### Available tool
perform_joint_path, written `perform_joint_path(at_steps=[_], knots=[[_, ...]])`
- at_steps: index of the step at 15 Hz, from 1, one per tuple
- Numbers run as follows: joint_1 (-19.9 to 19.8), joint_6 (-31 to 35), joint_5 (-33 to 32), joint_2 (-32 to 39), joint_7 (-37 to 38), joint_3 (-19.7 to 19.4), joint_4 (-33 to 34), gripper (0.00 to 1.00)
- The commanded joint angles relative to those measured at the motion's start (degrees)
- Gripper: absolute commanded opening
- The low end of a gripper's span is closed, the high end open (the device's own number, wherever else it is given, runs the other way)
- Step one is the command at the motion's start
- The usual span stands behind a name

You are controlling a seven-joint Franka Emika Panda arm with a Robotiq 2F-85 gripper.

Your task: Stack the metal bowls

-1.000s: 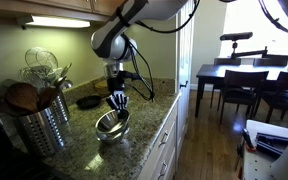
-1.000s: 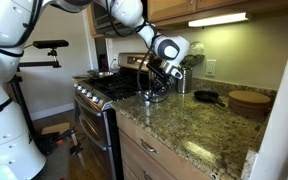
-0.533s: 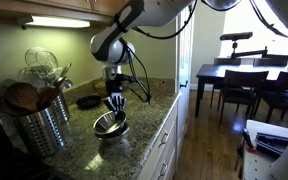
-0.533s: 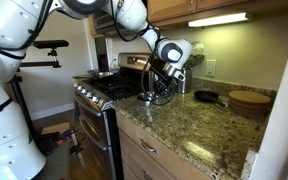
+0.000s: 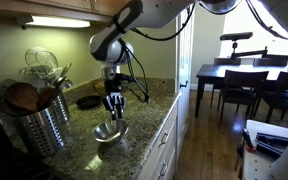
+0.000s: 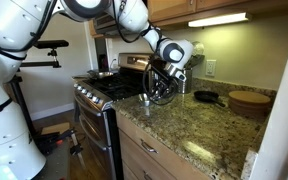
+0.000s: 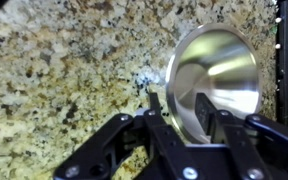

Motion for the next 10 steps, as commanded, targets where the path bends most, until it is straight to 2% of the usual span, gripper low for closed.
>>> perform_joint_path(at_steps=[1,4,5,8,10], knots=[[-0.7,-2.5,0.8,0.3,-0.2,0.4,1.5,0.73],[-0.4,-2.0,0.1,-0.5,0.7,-0.1,0.9,0.94],[-0.1,-1.6,-0.5,-1.0,1.4,-0.6,0.6,0.98],[0.7,-0.6,-2.0,-2.3,3.9,-1.8,-0.2,1.00],[0.0,-0.2,-0.9,-0.1,1.6,-0.8,1.0,1.00]])
